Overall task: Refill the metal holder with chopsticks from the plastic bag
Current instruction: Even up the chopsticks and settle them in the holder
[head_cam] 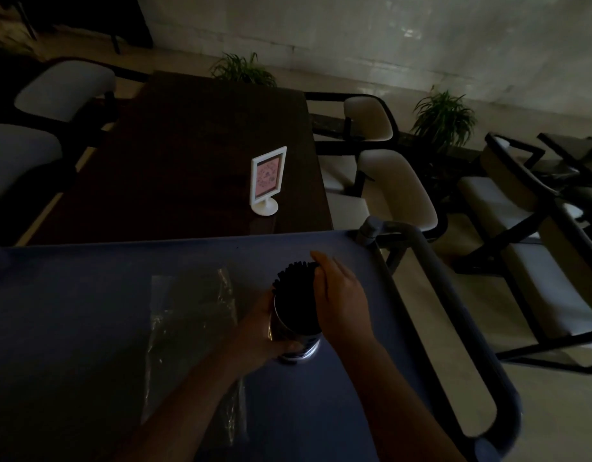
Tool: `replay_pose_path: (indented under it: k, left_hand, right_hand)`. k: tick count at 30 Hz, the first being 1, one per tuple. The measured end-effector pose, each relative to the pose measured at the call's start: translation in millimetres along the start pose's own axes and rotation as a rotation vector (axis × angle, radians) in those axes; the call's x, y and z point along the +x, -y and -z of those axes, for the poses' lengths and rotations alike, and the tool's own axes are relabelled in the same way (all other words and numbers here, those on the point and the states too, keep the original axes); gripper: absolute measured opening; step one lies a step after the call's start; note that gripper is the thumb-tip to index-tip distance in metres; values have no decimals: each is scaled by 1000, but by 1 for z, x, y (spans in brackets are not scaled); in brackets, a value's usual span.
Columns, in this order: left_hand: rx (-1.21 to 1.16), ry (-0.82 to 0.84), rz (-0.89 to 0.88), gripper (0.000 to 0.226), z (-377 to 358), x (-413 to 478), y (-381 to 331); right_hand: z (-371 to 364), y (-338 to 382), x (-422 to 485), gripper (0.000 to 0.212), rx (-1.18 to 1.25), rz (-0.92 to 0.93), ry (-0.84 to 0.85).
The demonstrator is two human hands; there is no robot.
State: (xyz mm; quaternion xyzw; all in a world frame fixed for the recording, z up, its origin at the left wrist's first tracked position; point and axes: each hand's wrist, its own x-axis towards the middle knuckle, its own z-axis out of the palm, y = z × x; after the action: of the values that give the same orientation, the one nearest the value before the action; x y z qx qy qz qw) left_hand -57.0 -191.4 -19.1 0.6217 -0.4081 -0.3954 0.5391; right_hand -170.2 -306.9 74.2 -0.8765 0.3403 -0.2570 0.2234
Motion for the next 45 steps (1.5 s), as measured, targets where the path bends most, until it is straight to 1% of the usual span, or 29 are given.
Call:
replay_pose_path:
  k: [4, 9, 11, 13, 14, 15, 16, 20, 22, 25, 29, 33, 37, 40, 45]
  left_hand:
    - [-14, 21, 5, 94, 1, 0, -2]
    - [-17, 24, 25, 96, 2, -1, -1]
    - [-19, 12, 28, 97, 1, -2, 1]
    - [-22, -16, 33, 95, 0, -2, 3]
    - [-11, -32, 43, 94, 1, -3, 4]
    - [-1, -45, 47, 94, 1, -3, 4]
    - [10, -55, 39, 94, 1, -4, 5]
    - [40, -94, 59, 91, 0, -5, 4]
    - [69, -107, 64, 91, -1, -3, -1]
    - [93, -102, 80, 93, 1, -2, -11]
    - [117, -155, 99, 87, 1, -4, -17]
    - [121, -141, 131, 91, 0, -6, -18]
    - [117, -112, 154, 91, 1, -3, -21]
    - [126, -92, 166, 97, 2, 1, -17]
    - [128, -111, 199, 106, 0, 9, -26]
  right_hand:
    - [2, 3, 4, 33, 67, -7, 19]
    - [6, 8, 3, 42, 131, 27, 61]
    - [7, 5, -1, 42, 285, 7, 34]
    - [8, -1, -10, 44, 563, -110, -36]
    - [8, -7, -15, 47, 684, -176, -45]
    - [8, -14, -20, 51, 758, -210, -25]
    - [8, -22, -27, 54, 783, -211, 21]
    - [0, -40, -43, 70, 710, -140, 276]
    - [-5, -40, -46, 79, 694, -133, 330]
    - [-6, -37, -41, 86, 690, -119, 346]
    - [-7, -39, -34, 93, 702, -95, 342]
    - [-9, -40, -32, 87, 723, -113, 365]
    - [-14, -43, -34, 88, 737, -133, 357]
    - [-16, -46, -34, 86, 768, -140, 344]
    - [-20, -52, -24, 87, 791, -167, 348]
